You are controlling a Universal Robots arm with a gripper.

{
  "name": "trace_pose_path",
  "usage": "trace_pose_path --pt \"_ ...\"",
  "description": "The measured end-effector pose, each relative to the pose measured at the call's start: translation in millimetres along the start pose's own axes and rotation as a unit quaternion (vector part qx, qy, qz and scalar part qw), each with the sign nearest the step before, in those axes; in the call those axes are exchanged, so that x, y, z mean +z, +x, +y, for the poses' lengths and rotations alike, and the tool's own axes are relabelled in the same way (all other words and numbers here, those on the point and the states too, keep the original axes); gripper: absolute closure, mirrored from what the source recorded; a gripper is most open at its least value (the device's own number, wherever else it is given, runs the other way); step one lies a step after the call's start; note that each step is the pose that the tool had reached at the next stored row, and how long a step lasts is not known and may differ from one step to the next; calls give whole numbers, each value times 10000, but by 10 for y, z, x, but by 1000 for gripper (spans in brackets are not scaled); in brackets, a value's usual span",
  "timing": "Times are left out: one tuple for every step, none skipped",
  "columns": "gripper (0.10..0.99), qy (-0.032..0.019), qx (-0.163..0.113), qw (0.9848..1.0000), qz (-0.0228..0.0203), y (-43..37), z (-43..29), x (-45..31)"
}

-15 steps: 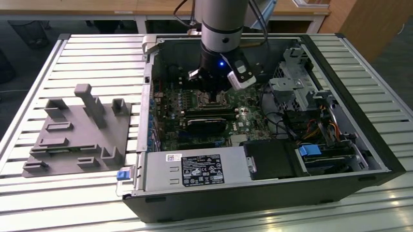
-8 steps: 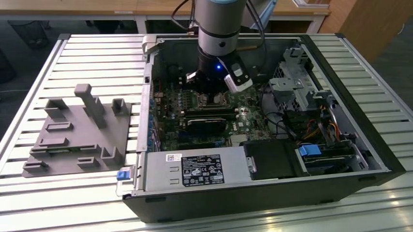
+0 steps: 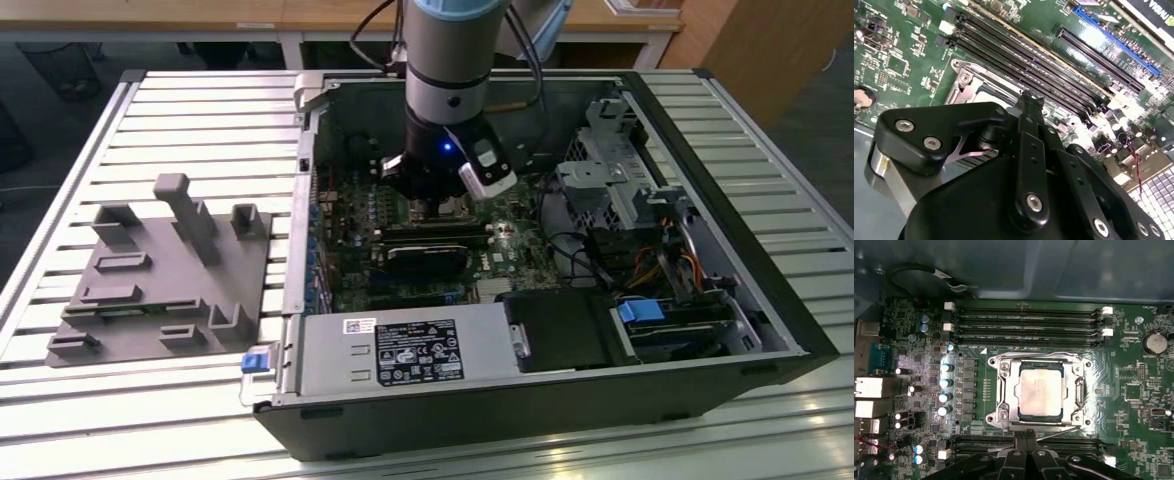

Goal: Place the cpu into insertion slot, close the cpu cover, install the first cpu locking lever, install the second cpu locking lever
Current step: 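Install the second cpu locking lever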

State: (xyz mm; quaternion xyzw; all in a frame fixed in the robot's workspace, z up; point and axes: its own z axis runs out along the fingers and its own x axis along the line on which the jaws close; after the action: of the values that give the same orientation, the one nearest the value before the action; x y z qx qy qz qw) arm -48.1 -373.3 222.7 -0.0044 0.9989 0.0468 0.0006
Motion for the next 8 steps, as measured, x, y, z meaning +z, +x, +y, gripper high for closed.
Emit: trace_pose_path --pt "980 -28 0 10000 0 8 -12 3" --pt "980 -57 1 10000 -1 15 -24 4" --pt "980 -91 1 10000 -1 24 -35 5" --pt "980 -129 1 9999 -1 34 -46 5" --pt "980 -155 1 9999 -2 39 -53 9" --pt "980 -172 1 9999 -2 42 -57 14" --pt "980 -185 1 9998 -2 44 -60 23" --pt "980 -190 1 9998 -3 45 -61 36"
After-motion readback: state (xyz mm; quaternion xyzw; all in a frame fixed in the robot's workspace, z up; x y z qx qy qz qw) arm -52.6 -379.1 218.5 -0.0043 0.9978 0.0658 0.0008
